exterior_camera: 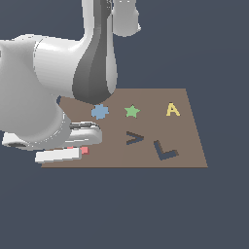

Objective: Insert a designated object into the corresponding slot on a board.

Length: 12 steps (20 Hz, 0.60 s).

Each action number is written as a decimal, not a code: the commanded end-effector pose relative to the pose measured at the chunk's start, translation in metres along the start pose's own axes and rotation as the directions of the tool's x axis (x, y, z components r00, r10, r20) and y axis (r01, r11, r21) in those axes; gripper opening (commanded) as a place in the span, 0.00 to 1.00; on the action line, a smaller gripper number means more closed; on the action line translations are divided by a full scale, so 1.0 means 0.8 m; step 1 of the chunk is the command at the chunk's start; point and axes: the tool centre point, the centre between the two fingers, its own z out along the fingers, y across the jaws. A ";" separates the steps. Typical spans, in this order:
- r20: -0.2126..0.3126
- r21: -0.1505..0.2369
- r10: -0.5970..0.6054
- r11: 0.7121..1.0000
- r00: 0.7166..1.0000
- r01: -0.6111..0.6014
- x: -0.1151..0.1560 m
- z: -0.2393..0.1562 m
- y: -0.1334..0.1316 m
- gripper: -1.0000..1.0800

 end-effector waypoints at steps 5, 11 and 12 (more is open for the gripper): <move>0.000 0.001 -0.001 1.000 1.000 0.001 0.000 0.001 -0.001 0.00; 0.001 0.001 -0.001 1.000 1.000 0.001 0.000 -0.003 -0.001 0.00; 0.001 0.001 -0.001 1.000 1.000 0.001 0.000 -0.003 -0.001 0.00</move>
